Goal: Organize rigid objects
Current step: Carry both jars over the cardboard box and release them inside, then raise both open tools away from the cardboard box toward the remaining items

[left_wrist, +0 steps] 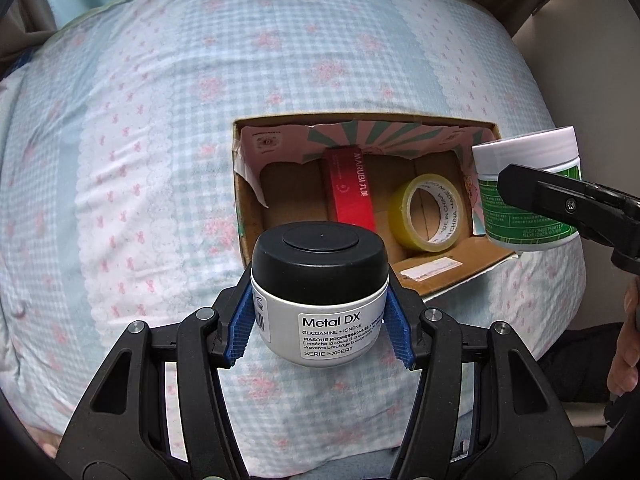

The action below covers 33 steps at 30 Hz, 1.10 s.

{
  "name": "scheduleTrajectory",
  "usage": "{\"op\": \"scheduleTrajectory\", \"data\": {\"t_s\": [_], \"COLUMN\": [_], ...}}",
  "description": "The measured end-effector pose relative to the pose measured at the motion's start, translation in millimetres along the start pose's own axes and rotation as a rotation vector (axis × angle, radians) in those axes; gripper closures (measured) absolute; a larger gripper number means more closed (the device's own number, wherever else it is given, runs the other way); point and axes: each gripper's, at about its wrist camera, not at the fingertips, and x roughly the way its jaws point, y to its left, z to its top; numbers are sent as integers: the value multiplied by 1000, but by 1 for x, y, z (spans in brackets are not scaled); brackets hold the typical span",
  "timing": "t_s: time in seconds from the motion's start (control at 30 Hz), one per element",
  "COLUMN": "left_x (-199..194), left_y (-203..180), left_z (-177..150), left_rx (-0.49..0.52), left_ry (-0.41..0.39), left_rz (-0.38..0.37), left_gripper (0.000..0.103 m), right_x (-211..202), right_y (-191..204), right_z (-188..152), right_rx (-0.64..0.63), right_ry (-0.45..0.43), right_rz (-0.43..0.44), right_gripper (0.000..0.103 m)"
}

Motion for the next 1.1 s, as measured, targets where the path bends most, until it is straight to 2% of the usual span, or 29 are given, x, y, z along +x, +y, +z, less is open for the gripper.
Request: {"op": "scheduleTrajectory", "data": {"t_s": [0.3,0.47,0.7,0.8,0.83,0.87,0.9,1.1], "left_x": [58,82,100,96,92,88,83,73], "left_y": [-5,-13,-22,-30,-33,-35,-36,-29], "left_z": [26,29,25,25,26,26,26,20], "left_rx": [53,108,117,144,163,179,189,199], "left_ry": [102,162,203,175,158,142,122,103], "left_rz": [25,39,53,42,41,41,41,41], "left_gripper": [50,50,50,48,33,0,1,0], "right_x": [71,104,127,130,129,127,125,109], "right_y": [-35,-44,-44,-47,-46,-45,-44,-53], "right_z": [35,41,44,47,48,49,50,48], "right_rx": [108,127,66,87,85,78,68,20], "right_ry": [71,130,172,168,154,138,130,104], "right_rz": [-5,-47,-58,-18,-7,-5,-12,-78], "right_gripper": [33,33,33,32,27,18,0,0]}}
